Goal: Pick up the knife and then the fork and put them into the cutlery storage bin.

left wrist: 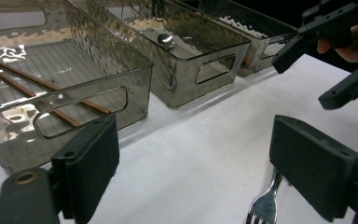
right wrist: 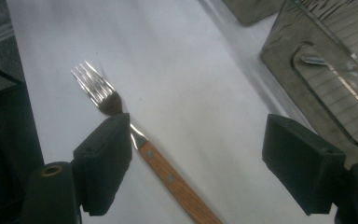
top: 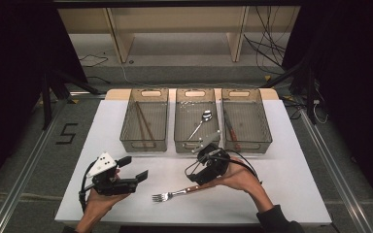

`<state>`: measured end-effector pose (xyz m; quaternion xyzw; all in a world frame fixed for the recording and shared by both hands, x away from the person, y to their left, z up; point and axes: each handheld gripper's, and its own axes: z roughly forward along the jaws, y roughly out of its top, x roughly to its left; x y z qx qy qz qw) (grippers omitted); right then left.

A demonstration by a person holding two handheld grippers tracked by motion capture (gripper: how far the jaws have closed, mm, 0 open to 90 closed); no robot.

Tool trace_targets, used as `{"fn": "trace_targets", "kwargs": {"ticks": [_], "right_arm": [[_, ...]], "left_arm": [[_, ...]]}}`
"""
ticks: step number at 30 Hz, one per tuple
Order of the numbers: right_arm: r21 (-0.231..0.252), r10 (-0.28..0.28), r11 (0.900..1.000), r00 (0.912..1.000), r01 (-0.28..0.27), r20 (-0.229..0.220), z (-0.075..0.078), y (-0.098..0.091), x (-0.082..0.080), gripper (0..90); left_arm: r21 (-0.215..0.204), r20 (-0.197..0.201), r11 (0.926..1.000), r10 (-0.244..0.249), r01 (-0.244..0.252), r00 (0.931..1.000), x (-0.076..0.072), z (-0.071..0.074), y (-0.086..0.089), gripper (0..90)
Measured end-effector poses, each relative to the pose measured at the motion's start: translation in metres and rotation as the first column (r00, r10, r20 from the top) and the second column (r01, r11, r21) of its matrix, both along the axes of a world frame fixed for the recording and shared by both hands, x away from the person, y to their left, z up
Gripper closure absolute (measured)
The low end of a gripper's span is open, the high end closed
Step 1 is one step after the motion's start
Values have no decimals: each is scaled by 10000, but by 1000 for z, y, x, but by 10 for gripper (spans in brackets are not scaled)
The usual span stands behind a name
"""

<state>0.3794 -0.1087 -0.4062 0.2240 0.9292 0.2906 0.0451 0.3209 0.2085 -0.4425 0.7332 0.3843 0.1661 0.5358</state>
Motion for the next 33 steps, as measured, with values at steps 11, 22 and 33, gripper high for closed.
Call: {"fn": "trace_targets", "kwargs": {"ticks": [11,22,33], "right_arm": [[-900,668,9936,9975,-685,-219,-16,16,-7,234],[-1779,1193,9760,9919,-1253,-442,-34,28,-11,217],[-2449,1561,9557,9865,-1636,-498,-46,33,-13,352]], "left_arm": [[-7,8,10000,-1,1,10000,0,0,0,154],[-17,3,10000,-14,14,10000,0,0,0,154],[16,0,10000,-48,48,10000,0,0,0,154]]}}
